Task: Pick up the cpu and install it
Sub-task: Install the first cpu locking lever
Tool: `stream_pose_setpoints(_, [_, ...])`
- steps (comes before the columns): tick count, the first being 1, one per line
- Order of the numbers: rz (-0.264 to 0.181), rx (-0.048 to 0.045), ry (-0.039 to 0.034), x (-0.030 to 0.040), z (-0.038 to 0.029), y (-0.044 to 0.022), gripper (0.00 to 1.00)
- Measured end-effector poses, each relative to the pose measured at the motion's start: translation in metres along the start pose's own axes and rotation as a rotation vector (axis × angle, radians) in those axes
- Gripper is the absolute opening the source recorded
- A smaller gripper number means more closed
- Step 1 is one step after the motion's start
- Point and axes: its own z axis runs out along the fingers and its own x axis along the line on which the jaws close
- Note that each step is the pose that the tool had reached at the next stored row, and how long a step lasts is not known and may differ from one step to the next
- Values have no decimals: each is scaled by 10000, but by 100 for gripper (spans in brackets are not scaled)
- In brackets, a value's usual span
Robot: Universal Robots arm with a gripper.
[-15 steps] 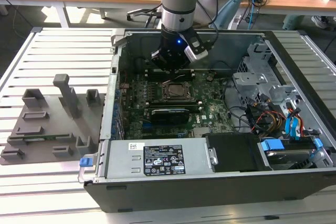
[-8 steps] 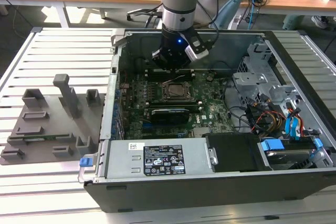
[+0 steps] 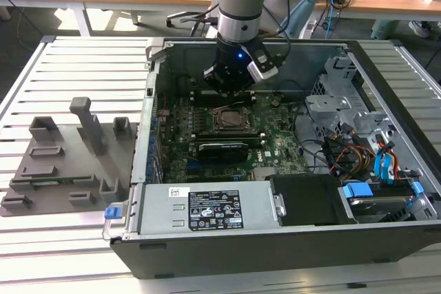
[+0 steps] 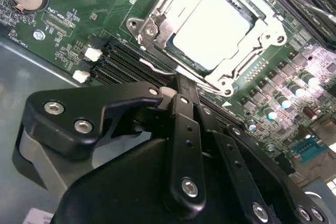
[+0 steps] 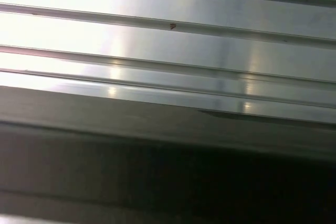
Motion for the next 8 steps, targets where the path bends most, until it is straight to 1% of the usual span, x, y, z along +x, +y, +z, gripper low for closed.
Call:
stream_pose_setpoints(6, [65, -2, 11, -76, 30, -9, 11])
stream_pose_setpoints(8, [82, -2, 12, -84, 36, -11, 11])
